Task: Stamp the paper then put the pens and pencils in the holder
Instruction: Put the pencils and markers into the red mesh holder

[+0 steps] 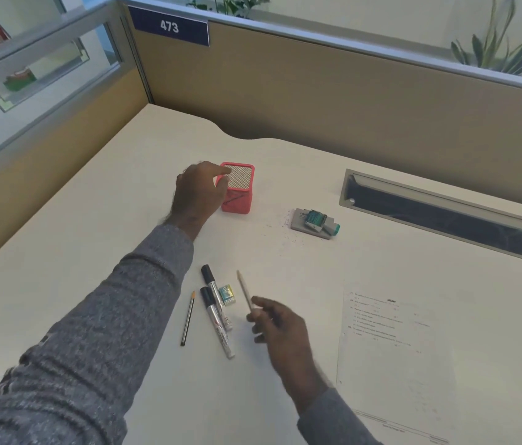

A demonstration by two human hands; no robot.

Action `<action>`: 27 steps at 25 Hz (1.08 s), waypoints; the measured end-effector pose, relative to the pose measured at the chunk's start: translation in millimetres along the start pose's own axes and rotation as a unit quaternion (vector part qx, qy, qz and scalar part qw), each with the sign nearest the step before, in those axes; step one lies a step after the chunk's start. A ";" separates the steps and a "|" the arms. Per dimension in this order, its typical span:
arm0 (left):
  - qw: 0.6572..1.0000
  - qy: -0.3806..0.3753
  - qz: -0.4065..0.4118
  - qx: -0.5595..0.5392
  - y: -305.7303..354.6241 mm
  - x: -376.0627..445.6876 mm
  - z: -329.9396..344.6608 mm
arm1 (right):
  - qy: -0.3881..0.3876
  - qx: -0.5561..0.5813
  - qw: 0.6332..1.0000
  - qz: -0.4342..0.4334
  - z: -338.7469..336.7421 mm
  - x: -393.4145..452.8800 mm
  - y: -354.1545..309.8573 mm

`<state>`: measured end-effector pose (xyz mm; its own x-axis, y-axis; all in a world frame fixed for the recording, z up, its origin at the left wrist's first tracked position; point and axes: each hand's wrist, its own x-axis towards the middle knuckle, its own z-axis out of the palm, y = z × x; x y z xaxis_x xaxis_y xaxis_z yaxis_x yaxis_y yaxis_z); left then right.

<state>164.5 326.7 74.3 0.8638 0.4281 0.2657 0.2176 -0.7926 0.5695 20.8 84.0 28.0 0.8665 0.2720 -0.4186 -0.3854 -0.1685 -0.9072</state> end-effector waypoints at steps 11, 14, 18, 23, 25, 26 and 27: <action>0.903 -0.189 -0.106 -0.371 40.4 -133.7 -38.8 | -0.074 0.096 0.993 0.011 -9.6 17.1 -44.7; 0.904 -0.190 -0.112 -0.367 34.5 -125.8 -46.3 | -0.074 0.080 0.994 0.005 -7.1 13.9 -48.0; 0.928 -0.153 -0.098 -0.326 24.0 -99.9 -62.4 | 0.005 0.014 1.000 0.002 1.2 15.5 -30.7; 0.978 0.036 -0.071 -0.192 5.3 -29.6 -64.8 | -0.116 -0.355 0.918 -0.136 46.3 -2.6 28.3; 0.987 0.071 -0.059 -0.131 7.3 -8.1 -57.9 | -0.161 -0.472 0.842 -0.207 70.6 -10.3 36.6; 0.989 0.076 -0.056 -0.112 8.6 -0.5 -52.8 | -0.154 -0.516 0.808 -0.241 81.0 -12.7 38.0; 0.991 0.073 -0.053 -0.096 8.9 5.6 -46.4 | -0.137 -0.556 0.775 -0.266 89.6 -13.4 36.9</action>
<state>150.2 342.2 116.9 0.7622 0.5742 0.2988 0.2015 -0.6491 0.7335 -33.5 159.0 -3.6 0.6504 0.7488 -0.1275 0.6478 -0.6345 -0.4217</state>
